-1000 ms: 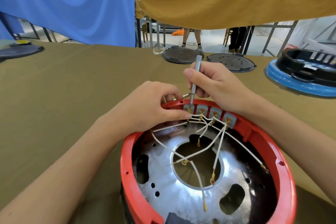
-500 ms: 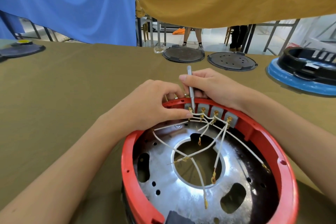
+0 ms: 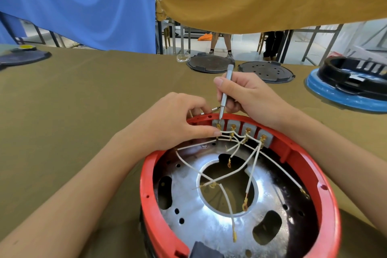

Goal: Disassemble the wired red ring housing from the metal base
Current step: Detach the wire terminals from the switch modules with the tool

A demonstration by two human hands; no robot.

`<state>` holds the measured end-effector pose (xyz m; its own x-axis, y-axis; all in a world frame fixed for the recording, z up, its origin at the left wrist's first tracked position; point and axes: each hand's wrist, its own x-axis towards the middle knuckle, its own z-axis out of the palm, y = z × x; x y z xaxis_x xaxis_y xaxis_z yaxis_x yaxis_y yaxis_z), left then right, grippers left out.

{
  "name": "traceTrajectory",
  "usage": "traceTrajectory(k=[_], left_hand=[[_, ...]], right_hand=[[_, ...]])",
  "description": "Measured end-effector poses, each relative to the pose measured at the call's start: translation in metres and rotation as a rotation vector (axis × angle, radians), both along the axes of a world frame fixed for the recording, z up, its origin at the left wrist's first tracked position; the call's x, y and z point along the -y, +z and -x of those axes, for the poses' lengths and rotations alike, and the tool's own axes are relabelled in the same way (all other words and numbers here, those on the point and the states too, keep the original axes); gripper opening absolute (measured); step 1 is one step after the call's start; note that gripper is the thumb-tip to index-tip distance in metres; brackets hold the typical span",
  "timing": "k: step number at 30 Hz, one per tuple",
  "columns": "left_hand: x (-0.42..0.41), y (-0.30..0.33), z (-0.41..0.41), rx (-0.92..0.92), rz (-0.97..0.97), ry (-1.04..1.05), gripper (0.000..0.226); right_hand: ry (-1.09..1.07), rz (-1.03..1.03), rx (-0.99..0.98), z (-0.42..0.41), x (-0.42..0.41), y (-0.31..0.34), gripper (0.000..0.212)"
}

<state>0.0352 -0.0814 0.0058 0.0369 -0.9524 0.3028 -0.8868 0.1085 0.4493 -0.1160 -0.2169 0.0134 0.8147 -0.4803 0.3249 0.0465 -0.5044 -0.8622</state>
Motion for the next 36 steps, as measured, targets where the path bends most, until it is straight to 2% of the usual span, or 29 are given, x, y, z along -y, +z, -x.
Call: traceTrajectory(k=[12,18,24,28,32,36], left_hand=[[-0.001,0.002,0.002,0.008,0.014,-0.038,0.037],[-0.001,0.001,0.002,0.028,0.018,-0.025,0.043],[-0.003,0.0,0.001,0.018,0.091,-0.041,0.041],[-0.004,0.002,0.004,0.025,0.107,-0.129,0.027],[-0.003,0.005,0.006,0.18,0.065,-0.217,0.022],[-0.003,0.004,0.007,0.165,0.038,-0.235,0.011]], right_hand=[[0.107,-0.19,-0.245,-0.005,0.004,-0.001,0.038],[0.057,-0.121,-0.152,-0.002,0.002,-0.002,0.035],[0.02,-0.203,-0.072,-0.002,0.003,-0.003,0.037],[0.004,-0.175,-0.052,0.003,0.005,0.0,0.036],[-0.029,-0.122,-0.07,0.02,0.004,0.003,0.031],[-0.095,-0.116,-0.042,0.038,-0.002,0.001,0.025]])
